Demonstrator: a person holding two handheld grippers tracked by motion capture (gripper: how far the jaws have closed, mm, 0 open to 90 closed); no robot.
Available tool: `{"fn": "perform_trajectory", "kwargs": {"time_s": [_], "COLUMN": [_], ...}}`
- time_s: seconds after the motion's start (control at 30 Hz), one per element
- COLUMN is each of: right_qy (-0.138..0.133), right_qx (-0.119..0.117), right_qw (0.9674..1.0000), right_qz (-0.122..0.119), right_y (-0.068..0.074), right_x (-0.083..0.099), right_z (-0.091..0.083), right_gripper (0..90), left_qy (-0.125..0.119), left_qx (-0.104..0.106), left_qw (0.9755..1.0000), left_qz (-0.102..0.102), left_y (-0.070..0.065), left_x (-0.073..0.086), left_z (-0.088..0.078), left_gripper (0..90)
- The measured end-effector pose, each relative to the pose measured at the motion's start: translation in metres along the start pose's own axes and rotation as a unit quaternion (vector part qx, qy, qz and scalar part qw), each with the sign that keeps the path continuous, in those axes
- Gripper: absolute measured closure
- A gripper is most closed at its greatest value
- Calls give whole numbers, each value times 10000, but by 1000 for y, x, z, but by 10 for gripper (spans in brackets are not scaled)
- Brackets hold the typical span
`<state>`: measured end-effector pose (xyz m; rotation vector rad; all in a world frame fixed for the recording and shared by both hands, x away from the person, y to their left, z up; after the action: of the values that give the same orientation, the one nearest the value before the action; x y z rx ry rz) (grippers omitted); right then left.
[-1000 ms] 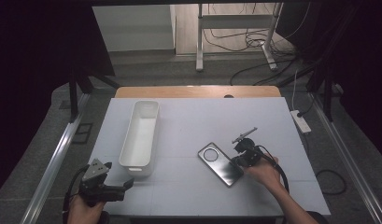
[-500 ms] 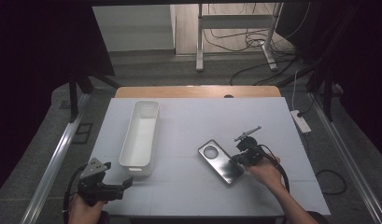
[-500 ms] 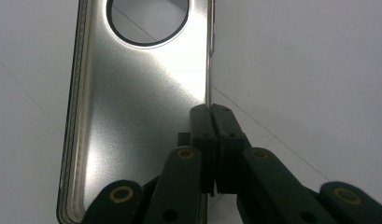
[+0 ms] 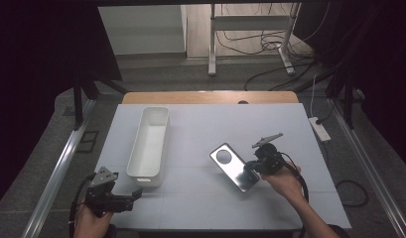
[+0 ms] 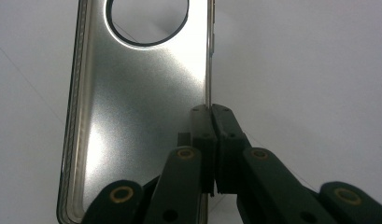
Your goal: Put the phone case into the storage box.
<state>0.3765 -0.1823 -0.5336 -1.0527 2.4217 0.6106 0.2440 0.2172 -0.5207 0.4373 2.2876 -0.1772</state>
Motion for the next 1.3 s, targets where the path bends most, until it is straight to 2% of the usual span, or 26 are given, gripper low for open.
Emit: {"fn": "perform_trajectory", "kwargs": {"time_s": [0.13, 0.4, 0.57, 0.67, 0.9, 1.3], "right_qy": [-69, -174, -228, -286, -314, -365], "right_qx": [22, 43, 90, 96, 124, 185], "right_qw": [10000, 9998, 9997, 9995, 9994, 9992], "right_qz": [-18, -1, -8, -26, -34, -13], "right_y": [0, -2, -3, -2, -1, -2], "right_x": [-1, -3, -3, -4, -5, -6], "right_z": [-3, -7, -11, -14, -15, -17], "right_gripper": [883, 882, 883, 883, 883, 883], "left_qy": [-23, -22, -48, -89, -145, -183], "left_qx": [105, 172, 309, 257, 365, 752], "left_qw": [9999, 9997, 9993, 9993, 9988, 9964], "left_qz": [-67, 186, 208, 267, 305, 357], "left_y": [-3, -12, -20, -22, -29, -50], "left_x": [-2, -7, -12, -15, -19, -32], "left_z": [0, 4, 8, 8, 7, 12], "left_gripper": [0, 0, 0, 0, 0, 0]}}
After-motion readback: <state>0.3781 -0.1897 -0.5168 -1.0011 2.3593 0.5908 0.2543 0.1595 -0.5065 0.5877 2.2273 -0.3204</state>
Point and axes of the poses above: each handheld gripper's, and its own axes: z roughly forward along the jaws, x roughly out of its underside, y roughly to its left, the point moved 7 cm from there along z, roughly forward along the jaws, and after that the axes turned 9 degrees about -x, right-handed, at the moved point
